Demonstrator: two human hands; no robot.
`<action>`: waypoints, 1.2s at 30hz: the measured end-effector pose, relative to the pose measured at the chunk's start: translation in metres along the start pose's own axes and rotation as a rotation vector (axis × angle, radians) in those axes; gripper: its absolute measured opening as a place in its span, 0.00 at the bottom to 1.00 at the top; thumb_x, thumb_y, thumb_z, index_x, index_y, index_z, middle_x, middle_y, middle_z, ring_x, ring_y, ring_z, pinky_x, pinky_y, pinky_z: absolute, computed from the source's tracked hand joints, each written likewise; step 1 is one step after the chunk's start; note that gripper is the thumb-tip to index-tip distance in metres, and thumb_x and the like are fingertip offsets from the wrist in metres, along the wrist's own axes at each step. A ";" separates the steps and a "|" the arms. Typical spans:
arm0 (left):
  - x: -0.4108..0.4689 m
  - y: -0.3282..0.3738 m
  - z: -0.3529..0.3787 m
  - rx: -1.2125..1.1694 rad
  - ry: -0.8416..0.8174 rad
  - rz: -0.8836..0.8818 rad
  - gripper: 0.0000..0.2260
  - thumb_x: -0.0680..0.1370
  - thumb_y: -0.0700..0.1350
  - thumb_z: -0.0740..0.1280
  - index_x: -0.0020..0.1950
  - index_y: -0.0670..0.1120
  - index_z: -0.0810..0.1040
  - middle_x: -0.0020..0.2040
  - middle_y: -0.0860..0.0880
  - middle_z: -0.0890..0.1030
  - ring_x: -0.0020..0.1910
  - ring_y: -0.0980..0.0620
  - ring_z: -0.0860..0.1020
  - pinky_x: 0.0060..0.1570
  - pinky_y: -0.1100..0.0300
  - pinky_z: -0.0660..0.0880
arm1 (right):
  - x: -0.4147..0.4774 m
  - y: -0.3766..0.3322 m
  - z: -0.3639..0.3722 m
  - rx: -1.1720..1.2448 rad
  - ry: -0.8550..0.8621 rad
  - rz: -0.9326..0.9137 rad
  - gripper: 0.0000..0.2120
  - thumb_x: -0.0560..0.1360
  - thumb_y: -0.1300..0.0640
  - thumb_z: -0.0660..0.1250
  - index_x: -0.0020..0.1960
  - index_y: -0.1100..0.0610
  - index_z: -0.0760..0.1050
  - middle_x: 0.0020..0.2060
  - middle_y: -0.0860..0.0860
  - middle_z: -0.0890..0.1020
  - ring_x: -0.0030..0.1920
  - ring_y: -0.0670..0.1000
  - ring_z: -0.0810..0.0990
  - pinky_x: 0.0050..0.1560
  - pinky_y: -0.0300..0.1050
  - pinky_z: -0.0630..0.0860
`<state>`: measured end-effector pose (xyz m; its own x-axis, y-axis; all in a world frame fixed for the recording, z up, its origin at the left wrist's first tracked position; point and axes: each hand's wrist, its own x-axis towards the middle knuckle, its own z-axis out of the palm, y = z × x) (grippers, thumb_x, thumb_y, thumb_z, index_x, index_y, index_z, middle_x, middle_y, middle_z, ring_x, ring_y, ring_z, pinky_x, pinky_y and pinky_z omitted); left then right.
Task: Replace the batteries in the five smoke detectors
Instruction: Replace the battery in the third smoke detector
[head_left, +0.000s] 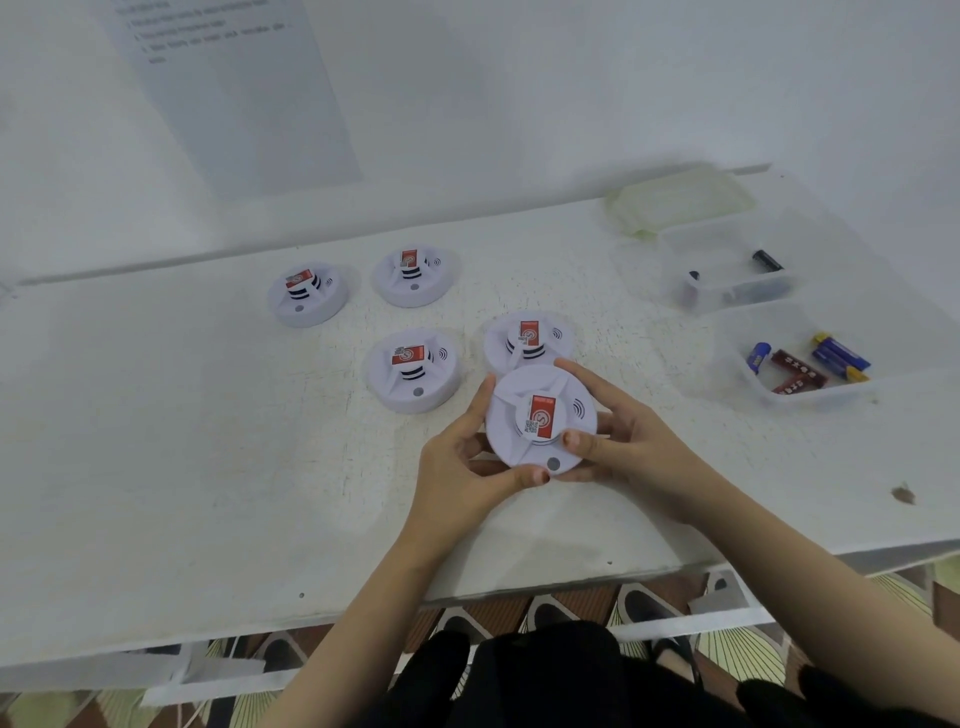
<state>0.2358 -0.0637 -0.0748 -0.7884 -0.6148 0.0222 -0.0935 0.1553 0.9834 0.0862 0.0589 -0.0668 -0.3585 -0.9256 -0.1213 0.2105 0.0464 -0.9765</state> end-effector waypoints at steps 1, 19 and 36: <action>0.000 0.000 0.000 0.001 -0.001 0.000 0.38 0.66 0.32 0.77 0.64 0.64 0.67 0.51 0.66 0.82 0.54 0.61 0.81 0.48 0.66 0.78 | 0.000 0.000 0.000 -0.002 0.002 -0.001 0.32 0.72 0.63 0.68 0.72 0.46 0.63 0.57 0.56 0.81 0.54 0.56 0.82 0.46 0.47 0.81; 0.000 0.000 -0.002 0.049 -0.002 0.019 0.39 0.66 0.33 0.77 0.64 0.65 0.64 0.50 0.73 0.79 0.53 0.68 0.79 0.46 0.71 0.75 | -0.001 -0.001 0.002 -0.042 0.002 -0.017 0.32 0.71 0.61 0.68 0.72 0.45 0.63 0.58 0.51 0.81 0.56 0.55 0.81 0.48 0.50 0.81; 0.002 -0.001 -0.002 0.025 -0.013 0.014 0.38 0.67 0.32 0.77 0.63 0.65 0.65 0.50 0.70 0.81 0.53 0.66 0.80 0.46 0.70 0.76 | 0.001 0.001 0.001 -0.031 0.009 -0.022 0.31 0.70 0.60 0.69 0.70 0.43 0.64 0.58 0.52 0.81 0.55 0.55 0.81 0.48 0.50 0.81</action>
<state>0.2355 -0.0668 -0.0752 -0.7974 -0.6025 0.0331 -0.0974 0.1828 0.9783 0.0865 0.0579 -0.0673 -0.3711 -0.9230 -0.1016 0.1747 0.0380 -0.9839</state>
